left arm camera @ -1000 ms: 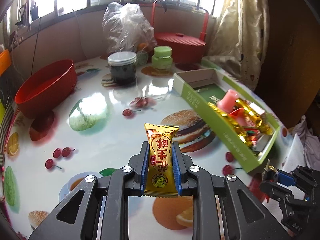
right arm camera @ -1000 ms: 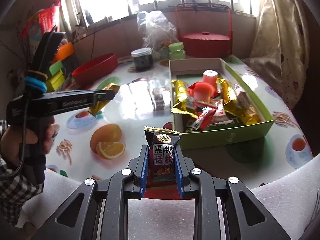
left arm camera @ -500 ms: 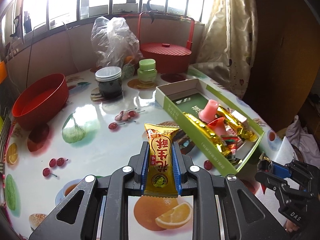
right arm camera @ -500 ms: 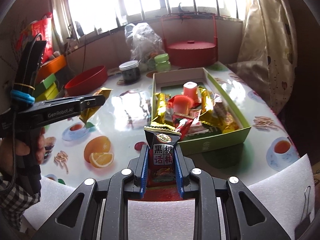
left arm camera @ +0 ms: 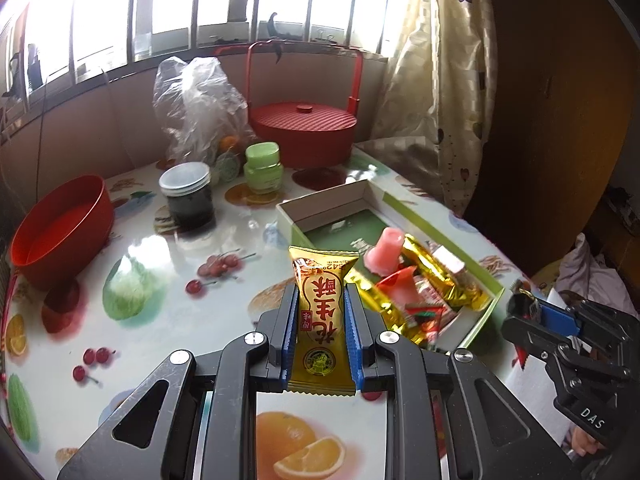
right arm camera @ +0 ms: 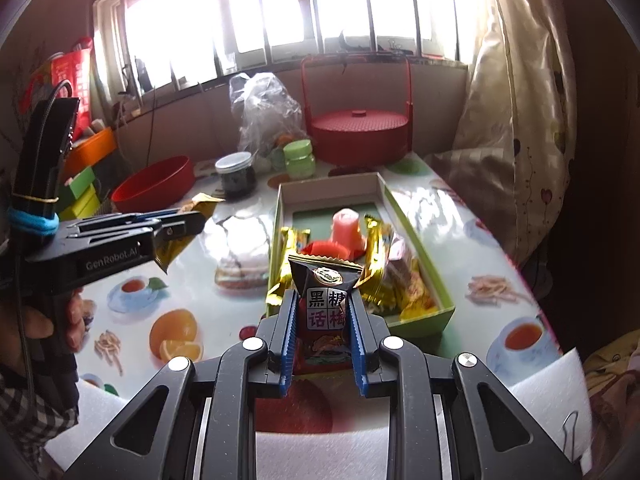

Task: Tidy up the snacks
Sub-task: 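Carry the yellow candy and dark-wrapped candy over the green box with both tools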

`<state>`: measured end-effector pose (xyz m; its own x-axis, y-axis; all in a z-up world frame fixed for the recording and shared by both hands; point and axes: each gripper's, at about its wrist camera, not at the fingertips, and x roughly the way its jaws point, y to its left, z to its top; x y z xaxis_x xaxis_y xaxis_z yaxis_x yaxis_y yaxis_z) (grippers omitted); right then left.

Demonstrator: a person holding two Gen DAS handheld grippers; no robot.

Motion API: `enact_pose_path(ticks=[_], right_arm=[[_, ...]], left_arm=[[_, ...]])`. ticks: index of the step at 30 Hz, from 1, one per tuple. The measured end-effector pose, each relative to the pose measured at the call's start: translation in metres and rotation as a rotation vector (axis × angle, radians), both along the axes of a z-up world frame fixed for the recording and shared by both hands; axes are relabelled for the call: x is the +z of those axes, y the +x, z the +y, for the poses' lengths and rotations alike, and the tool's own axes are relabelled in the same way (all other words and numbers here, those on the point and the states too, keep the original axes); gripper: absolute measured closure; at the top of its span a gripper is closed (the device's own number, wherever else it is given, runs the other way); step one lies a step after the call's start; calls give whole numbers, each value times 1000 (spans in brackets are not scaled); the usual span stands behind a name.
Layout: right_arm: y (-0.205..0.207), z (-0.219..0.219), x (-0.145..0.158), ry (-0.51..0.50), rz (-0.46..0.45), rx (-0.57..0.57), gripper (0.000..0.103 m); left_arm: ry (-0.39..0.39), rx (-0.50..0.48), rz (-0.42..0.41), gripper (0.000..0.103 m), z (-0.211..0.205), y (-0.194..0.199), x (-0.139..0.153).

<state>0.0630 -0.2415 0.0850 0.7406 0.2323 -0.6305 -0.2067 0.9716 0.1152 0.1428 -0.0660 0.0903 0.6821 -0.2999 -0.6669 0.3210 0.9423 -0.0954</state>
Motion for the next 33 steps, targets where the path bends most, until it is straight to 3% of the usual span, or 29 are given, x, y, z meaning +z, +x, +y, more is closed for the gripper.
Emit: enact_pose_path(ticks=[24, 33], right_arm=[[51, -11, 4, 0, -1, -41, 81], [78, -24, -8, -2, 28, -74, 80]], left_arm=[[-39, -32, 17, 80, -23, 33, 1], [-60, -50, 70, 80, -38, 51, -16]])
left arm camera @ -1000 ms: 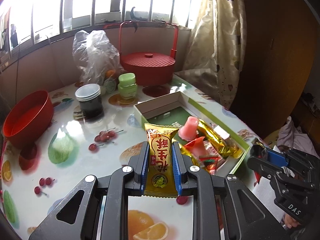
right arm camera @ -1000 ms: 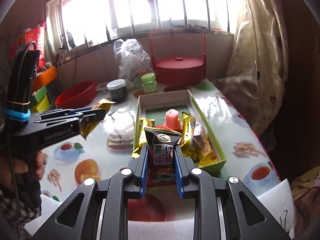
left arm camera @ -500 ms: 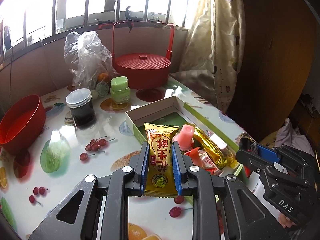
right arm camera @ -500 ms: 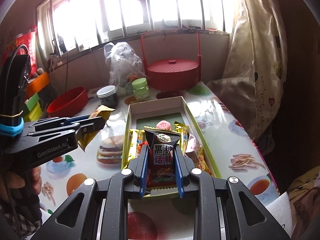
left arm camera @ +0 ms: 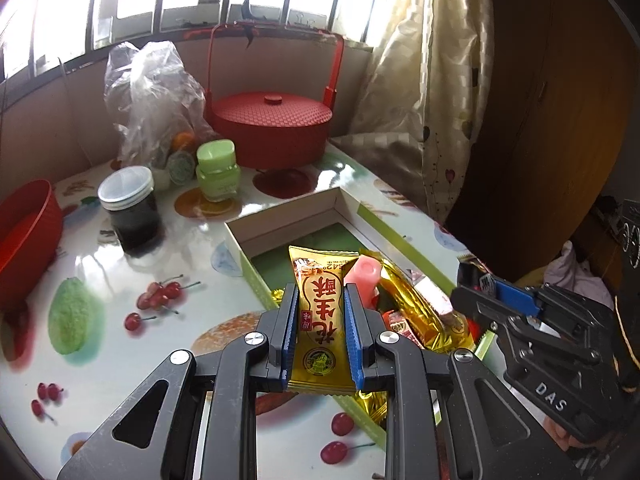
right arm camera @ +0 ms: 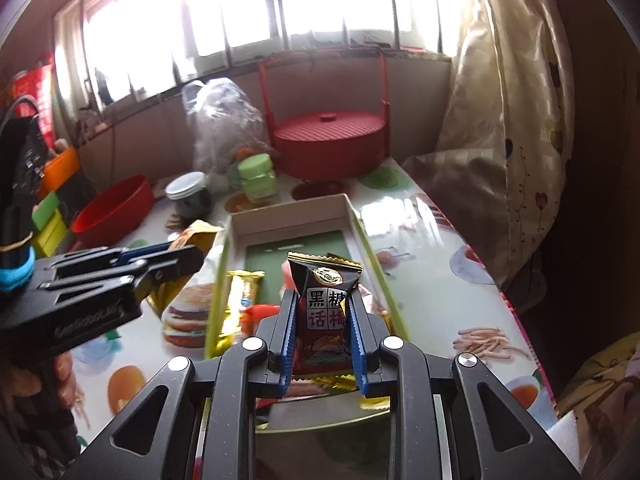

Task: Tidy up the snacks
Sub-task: 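Carry the yellow candy and dark-wrapped candy over the green box with both tools, then lower and release both candies into the green box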

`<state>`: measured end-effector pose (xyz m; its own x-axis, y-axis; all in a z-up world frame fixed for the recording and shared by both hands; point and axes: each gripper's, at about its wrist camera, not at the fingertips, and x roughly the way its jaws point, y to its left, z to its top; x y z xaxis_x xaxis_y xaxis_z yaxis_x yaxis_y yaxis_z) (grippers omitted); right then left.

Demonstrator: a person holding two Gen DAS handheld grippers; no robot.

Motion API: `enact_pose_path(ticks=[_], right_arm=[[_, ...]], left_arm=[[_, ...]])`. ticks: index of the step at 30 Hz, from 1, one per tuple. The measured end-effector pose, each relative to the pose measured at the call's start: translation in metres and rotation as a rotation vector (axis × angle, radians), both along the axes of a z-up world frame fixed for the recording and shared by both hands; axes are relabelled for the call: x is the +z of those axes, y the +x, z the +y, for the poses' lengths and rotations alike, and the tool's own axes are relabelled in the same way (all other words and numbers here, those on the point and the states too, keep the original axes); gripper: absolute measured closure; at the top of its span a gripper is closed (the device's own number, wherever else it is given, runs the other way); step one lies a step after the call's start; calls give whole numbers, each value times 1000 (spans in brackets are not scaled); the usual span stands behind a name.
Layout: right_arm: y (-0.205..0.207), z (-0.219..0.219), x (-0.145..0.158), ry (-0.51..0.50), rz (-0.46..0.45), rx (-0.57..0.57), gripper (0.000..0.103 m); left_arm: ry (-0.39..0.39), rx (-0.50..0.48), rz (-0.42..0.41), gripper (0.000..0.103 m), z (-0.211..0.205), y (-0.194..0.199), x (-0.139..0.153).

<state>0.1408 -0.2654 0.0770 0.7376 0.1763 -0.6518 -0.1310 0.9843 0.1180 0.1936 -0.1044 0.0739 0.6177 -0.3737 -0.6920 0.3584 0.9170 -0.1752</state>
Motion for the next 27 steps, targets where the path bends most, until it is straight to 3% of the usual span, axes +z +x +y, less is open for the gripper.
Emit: enact_pose_path(ticks=[12, 27], right_arm=[[27, -10, -26, 3, 57, -16, 80], [36, -3, -33, -13, 64, 17, 75]], left_arm=[[4, -18, 63, 80, -21, 16, -26], [-3, 5, 102, 76, -20, 21, -37]])
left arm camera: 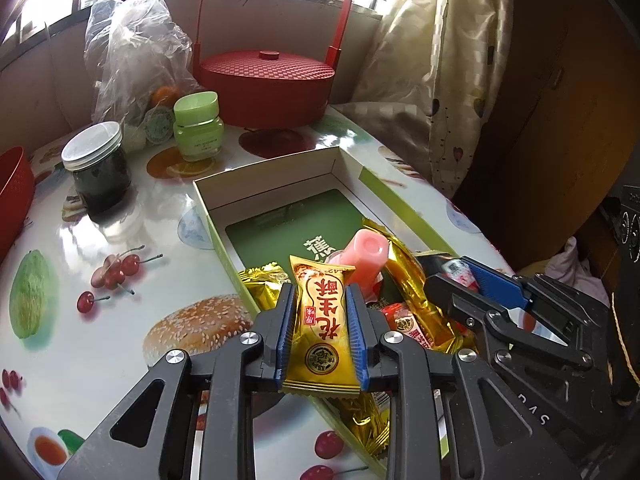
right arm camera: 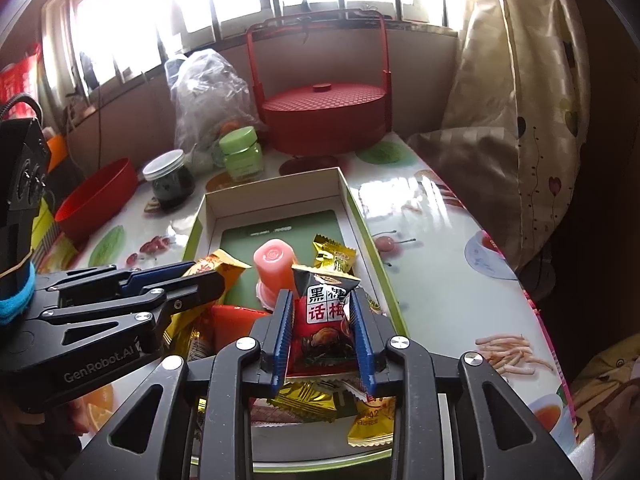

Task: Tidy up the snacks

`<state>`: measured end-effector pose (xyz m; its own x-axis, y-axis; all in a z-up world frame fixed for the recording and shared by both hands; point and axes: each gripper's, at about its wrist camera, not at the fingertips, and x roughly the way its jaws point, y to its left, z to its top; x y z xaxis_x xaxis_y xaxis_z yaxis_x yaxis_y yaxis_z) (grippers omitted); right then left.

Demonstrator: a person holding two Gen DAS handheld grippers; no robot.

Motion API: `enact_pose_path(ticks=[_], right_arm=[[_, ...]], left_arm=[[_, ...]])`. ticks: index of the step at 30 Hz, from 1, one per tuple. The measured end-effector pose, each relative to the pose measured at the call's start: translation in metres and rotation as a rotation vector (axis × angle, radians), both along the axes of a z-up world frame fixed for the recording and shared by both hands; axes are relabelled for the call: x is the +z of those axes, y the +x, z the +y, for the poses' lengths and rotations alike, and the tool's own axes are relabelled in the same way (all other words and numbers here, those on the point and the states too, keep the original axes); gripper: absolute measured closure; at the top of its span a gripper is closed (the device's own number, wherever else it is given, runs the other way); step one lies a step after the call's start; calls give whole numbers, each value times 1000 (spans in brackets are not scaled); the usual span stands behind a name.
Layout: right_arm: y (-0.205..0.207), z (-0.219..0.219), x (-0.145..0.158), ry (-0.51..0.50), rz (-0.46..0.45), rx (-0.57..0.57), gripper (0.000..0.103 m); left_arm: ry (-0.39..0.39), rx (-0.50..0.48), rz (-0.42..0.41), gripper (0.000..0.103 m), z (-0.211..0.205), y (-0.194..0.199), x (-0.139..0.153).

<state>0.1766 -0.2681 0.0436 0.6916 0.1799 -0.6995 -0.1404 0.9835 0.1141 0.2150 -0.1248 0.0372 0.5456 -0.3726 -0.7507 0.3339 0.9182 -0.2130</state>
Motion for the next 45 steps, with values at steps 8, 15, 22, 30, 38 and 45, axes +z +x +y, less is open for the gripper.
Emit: enact_pose_path(ticks=[8, 15, 22, 30, 38, 45], right_arm=[[-5, -3, 2, 9, -9, -14, 64], [-18, -4, 11, 28, -20, -27, 62], [-42, -6, 19, 48, -30, -52, 60], [-75, -8, 22, 44, -35, -83, 54], [-100, -2, 10, 47, 9, -77, 49], [-120, 15, -8, -21, 44, -31, 49]], left_arm=[[4, 8, -10, 66, 3, -7, 5], [1, 17, -20, 54, 5, -27, 16], [7, 34, -24, 54, 14, -59, 23], [24, 63, 1, 54, 25, -93, 14], [31, 85, 41, 54, 31, -123, -5], [52, 116, 70, 54, 34, -137, -18]])
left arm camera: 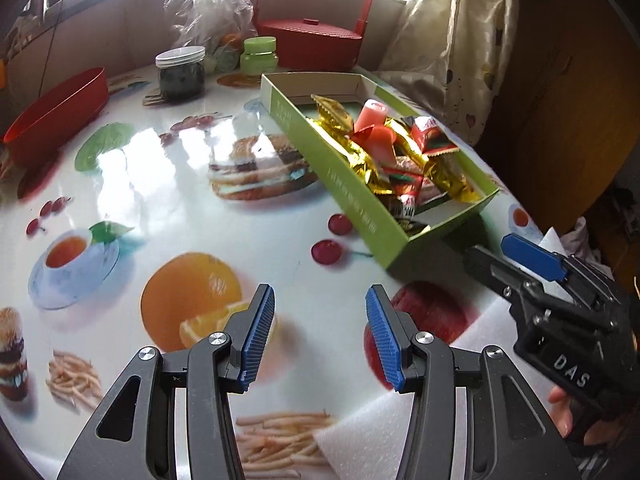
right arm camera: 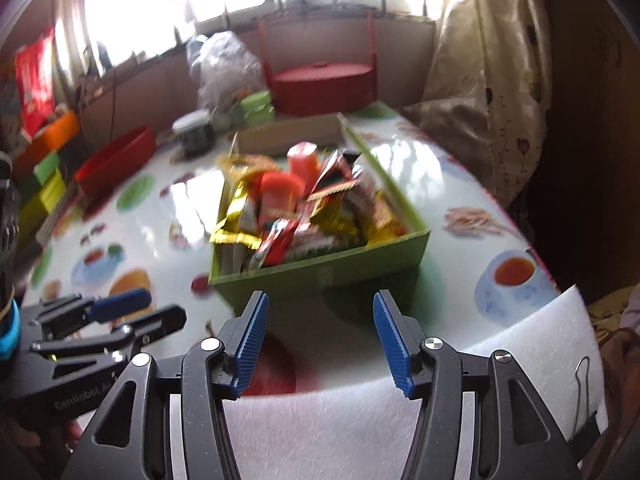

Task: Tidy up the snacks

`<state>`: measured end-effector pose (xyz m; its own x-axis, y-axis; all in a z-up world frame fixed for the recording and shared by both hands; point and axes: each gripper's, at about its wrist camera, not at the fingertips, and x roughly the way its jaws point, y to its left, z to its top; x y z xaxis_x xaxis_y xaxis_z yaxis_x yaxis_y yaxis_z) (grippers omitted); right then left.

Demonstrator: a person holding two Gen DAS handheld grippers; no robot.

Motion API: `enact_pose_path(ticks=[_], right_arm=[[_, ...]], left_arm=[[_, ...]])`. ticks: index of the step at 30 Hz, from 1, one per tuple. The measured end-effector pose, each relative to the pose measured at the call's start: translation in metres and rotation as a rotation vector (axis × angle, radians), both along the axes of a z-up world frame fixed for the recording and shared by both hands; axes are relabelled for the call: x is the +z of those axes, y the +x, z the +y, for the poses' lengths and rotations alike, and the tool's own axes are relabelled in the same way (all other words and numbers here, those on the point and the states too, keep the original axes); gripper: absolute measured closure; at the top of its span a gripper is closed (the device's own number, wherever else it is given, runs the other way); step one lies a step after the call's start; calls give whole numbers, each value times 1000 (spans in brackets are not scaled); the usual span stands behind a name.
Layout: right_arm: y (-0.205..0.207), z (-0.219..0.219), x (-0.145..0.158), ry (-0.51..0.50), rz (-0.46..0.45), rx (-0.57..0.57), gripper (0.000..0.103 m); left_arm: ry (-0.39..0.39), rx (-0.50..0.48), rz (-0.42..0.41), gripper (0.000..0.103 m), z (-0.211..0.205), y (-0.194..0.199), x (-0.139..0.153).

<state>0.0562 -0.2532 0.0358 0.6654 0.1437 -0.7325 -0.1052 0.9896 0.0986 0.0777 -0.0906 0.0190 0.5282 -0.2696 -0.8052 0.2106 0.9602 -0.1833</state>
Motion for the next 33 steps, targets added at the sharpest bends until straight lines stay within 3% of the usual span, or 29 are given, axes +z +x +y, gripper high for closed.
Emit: enact_pose_path(ticks=[15, 33], right_arm=[[-4, 3, -28, -60, 70, -31, 48], [-6, 8, -31, -85, 39, -20, 40]], left_arm=[[40, 32, -13, 54, 0, -10, -7], [84, 37, -47, 53, -6, -16, -8]])
